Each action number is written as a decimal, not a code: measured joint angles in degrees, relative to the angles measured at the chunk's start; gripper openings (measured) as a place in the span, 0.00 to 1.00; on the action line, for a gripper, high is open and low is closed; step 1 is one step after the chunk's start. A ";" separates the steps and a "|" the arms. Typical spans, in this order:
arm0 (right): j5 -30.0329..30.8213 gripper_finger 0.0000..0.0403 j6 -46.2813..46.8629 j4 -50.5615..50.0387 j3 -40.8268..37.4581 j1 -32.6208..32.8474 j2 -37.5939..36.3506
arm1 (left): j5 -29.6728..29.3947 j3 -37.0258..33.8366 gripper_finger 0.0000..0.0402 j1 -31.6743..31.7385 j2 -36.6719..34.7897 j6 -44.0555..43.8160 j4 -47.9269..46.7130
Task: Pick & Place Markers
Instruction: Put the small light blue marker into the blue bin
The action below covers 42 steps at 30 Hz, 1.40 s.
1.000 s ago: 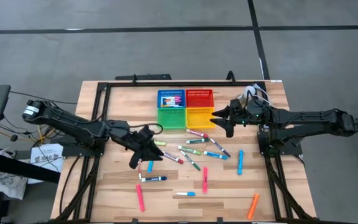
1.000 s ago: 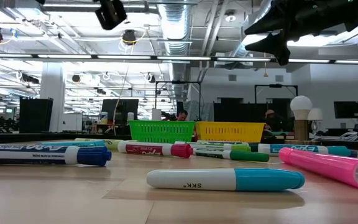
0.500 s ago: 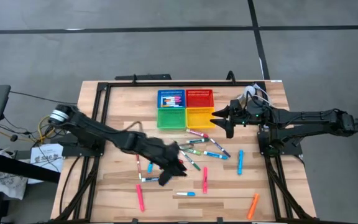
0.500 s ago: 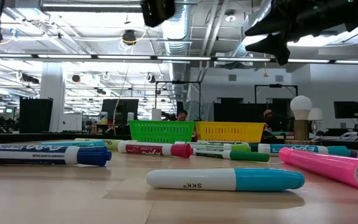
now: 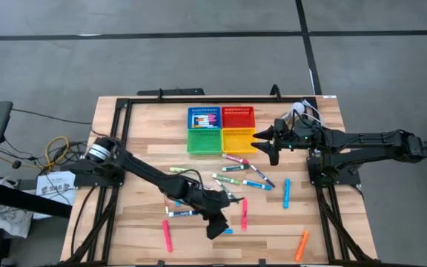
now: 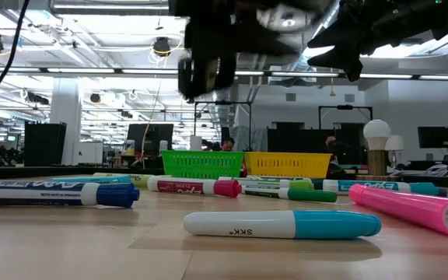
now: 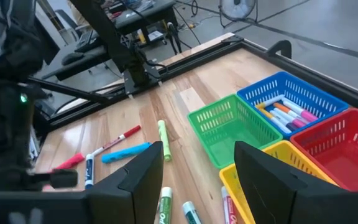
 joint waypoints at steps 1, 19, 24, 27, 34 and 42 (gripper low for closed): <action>0.00 0.46 0.00 -0.08 0.00 0.00 0.00 | -0.04 -0.02 0.29 0.00 0.73 -0.47 -0.06; 0.12 0.46 -0.55 -0.80 0.00 0.00 0.00 | -5.67 0.46 0.29 -3.01 1.60 -2.42 1.35; 0.15 0.46 -0.63 -0.78 0.00 0.00 0.00 | -11.79 1.86 0.29 -4.70 1.58 -2.56 0.78; 0.15 0.46 -0.65 -0.78 0.00 0.00 0.00 | -12.22 1.86 0.29 -5.23 1.58 -2.56 -0.55; 0.17 0.46 -1.51 -0.78 0.00 0.00 0.00 | -13.48 1.86 0.29 -5.68 5.04 -2.08 -0.65; 0.17 0.46 -1.51 -0.82 0.00 0.00 0.00 | -18.92 1.86 0.29 -7.43 7.39 1.84 -1.62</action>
